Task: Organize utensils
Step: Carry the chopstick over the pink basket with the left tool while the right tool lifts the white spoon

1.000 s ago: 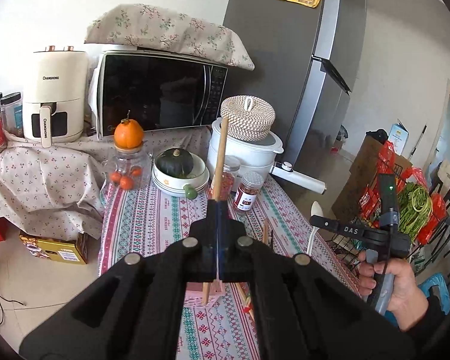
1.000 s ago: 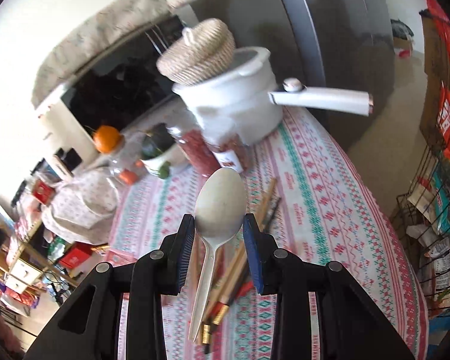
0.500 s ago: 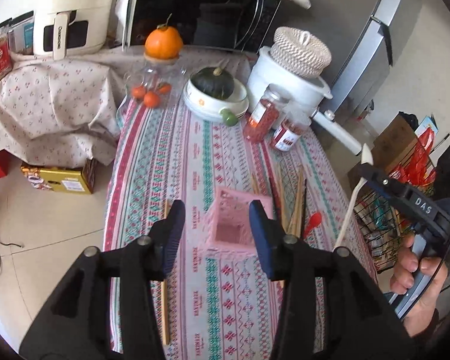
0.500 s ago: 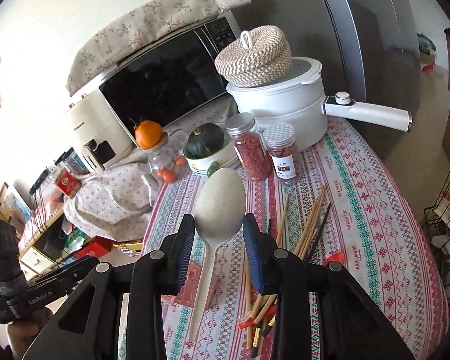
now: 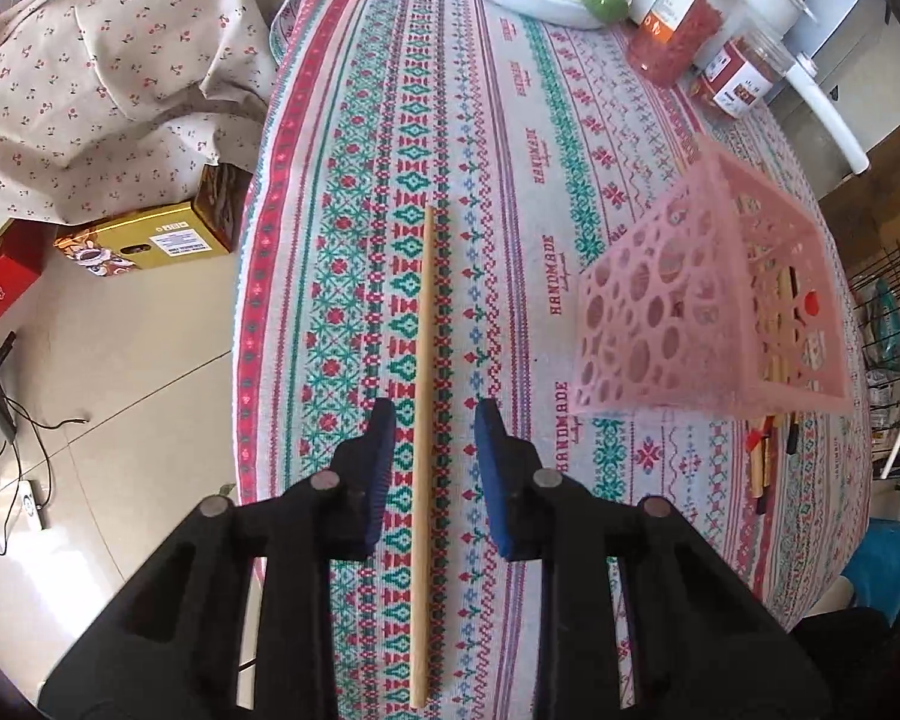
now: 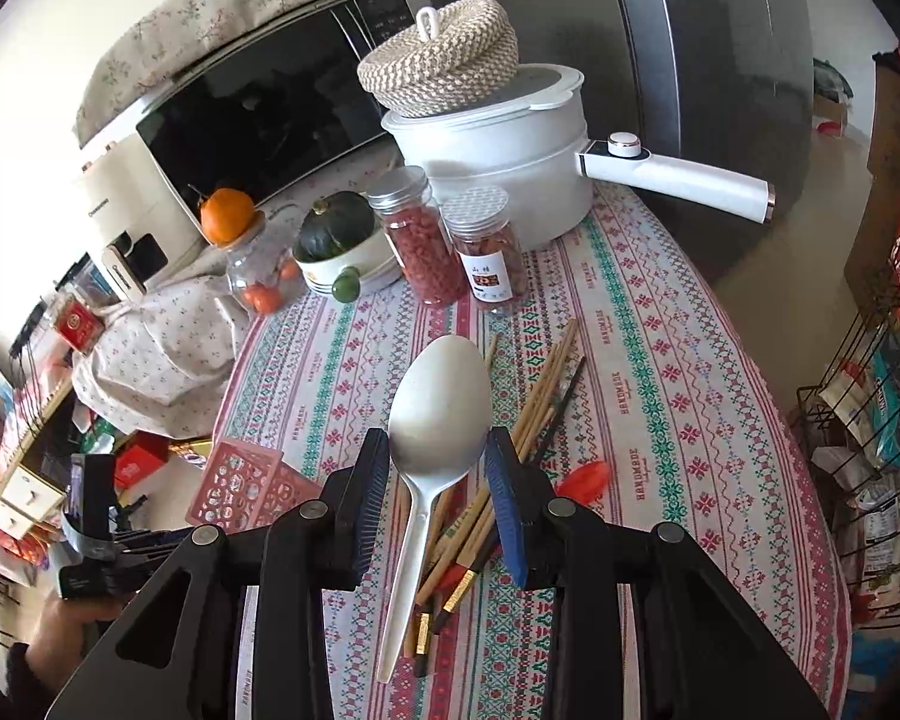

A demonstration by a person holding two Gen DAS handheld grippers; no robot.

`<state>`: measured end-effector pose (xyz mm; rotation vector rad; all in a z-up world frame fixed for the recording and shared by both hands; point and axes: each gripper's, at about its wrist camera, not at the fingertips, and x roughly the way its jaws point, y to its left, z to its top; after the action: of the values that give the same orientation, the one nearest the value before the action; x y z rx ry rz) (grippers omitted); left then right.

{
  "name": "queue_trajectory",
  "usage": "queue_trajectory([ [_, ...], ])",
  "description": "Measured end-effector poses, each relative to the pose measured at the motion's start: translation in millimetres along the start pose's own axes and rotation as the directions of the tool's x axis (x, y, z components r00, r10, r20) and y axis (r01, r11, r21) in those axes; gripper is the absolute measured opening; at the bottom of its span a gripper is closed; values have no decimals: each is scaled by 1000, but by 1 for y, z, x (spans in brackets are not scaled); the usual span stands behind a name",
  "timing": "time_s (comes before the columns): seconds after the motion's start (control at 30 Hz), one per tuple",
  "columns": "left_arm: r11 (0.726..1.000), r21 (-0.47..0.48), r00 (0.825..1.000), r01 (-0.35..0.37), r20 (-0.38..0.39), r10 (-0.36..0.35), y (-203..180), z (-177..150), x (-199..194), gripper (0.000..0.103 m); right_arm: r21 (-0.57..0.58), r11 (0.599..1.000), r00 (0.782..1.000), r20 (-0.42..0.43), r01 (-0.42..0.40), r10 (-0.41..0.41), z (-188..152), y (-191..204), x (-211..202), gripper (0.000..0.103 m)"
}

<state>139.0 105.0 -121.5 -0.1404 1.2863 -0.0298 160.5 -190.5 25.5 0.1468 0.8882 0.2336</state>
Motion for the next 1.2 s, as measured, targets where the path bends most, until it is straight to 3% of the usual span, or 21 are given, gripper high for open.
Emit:
queue_trajectory([
  [0.07, 1000, -2, 999, -16, -44, 16, 1, 1, 12, 23, -1, 1000, 1000, -5, 5, -5, 0, -1, 0, 35],
  [0.1, 1000, 8, 999, -29, -25, 29, 0, 1, 11, 21, -2, 1000, 1000, -8, 8, -8, -1, -2, 0, 35],
  [0.17, 998, 19, 998, -53, -33, 54, -1, 1, 11, 9, -2, 1000, 1000, -14, 11, -11, -2, -2, 1, 35],
  [0.3, 999, -1, 999, -53, -7, 53, 3, -2, 7, 8, -26, 999, 1000, -23, 21, -21, -5, 2, 3, 35],
  [0.43, 1000, -10, 994, -29, 106, 30, 10, -7, -26, 8, -53, 998, 1000, -11, 21, -22, -6, 7, -3, 35],
  [0.53, 1000, -11, 976, 12, 218, -9, 7, -13, -61, 8, -65, 998, 1000, 14, 14, -13, -7, 10, -13, 35],
  [0.7, 997, 15, 930, 72, 359, -72, 4, -27, -105, 8, -58, 998, 999, 43, -12, 15, -6, 14, -26, 35],
  [0.8, 993, 20, 886, 115, 451, -112, 3, -31, -129, 8, -44, 998, 996, 76, -34, 37, -2, 16, -34, 35],
  [0.9, 983, 23, 820, 179, 549, -162, 1, -31, -154, 8, -21, 999, 992, 117, -43, 45, 3, 18, -41, 35],
  [1.07, 963, 78, 649, 256, 725, -231, -15, -25, -183, 8, -6, 998, 980, 189, -61, 61, 6, 23, -47, 35],
  [1.17, 968, 101, 572, 230, 790, -218, -31, -14, -180, 8, -12, 998, 974, 220, -58, 60, 7, 28, -45, 35],
  [1.2, 972, 101, 558, 211, 804, -205, -34, -11, -177, 8, -11, 998, 972, 228, -57, 58, 8, 29, -43, 35],
])
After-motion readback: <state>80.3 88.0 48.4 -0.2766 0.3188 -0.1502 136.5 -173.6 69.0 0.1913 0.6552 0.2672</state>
